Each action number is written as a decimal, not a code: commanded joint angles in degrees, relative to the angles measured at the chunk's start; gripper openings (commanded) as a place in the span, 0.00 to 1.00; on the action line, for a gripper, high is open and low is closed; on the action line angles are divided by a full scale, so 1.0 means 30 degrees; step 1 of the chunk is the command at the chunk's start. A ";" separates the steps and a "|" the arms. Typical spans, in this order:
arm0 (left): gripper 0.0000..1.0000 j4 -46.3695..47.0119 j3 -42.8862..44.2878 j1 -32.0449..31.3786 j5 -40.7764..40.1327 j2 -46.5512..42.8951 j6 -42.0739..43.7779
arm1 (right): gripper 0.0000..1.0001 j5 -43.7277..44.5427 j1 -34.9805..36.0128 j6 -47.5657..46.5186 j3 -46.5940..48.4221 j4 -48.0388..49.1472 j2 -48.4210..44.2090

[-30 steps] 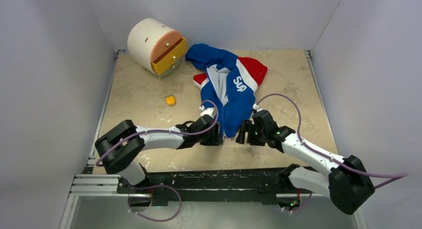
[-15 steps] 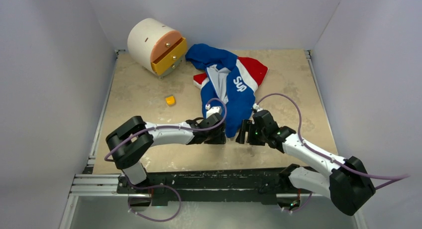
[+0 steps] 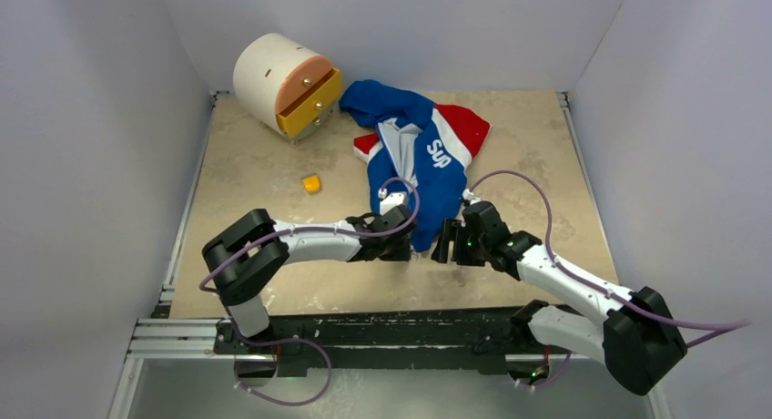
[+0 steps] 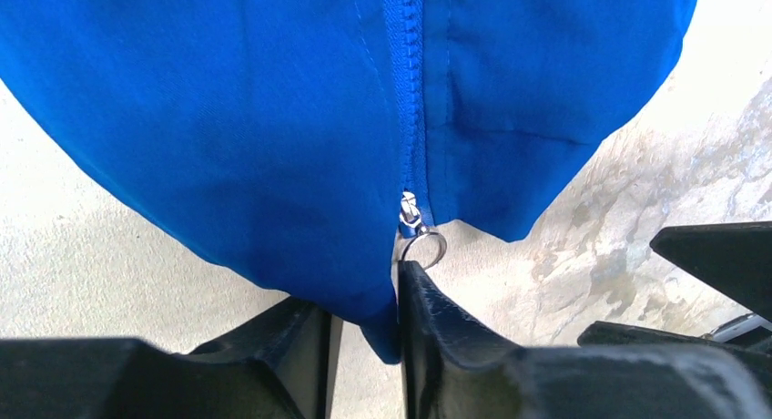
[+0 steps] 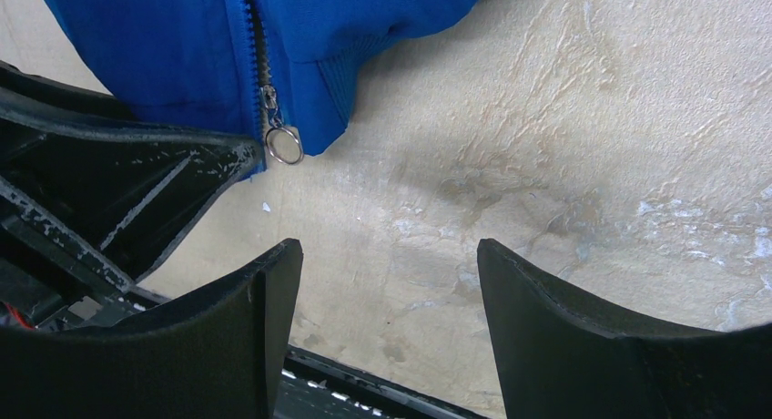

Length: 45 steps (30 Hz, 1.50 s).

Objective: Zip up the jacket
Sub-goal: Pick up the jacket from the center of the board.

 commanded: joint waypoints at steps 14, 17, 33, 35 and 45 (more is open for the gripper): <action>0.00 -0.0990 -0.1801 -0.0049 -0.0173 0.0487 0.0044 | 0.74 -0.0879 -0.0063 0.0039 -0.0243 0.0593 0.0421; 0.00 0.0597 -0.3117 0.0031 -0.0224 -0.0677 -0.0115 | 0.74 -0.2446 -0.0068 0.0555 -0.0559 0.1588 0.0520; 0.00 0.2756 -0.4770 0.0368 -0.0322 -0.1798 -0.0073 | 0.71 -0.1397 -0.0076 0.5342 -0.1131 0.8456 0.4314; 0.00 0.2752 -0.4917 0.0531 -0.0345 -0.1981 -0.0016 | 0.71 -0.1578 -0.0055 0.5590 -0.1019 0.8827 0.4989; 0.00 0.3248 -0.5098 0.1007 -0.0148 -0.2148 0.0597 | 0.63 0.1610 0.0118 0.5328 -0.0498 0.7826 0.7091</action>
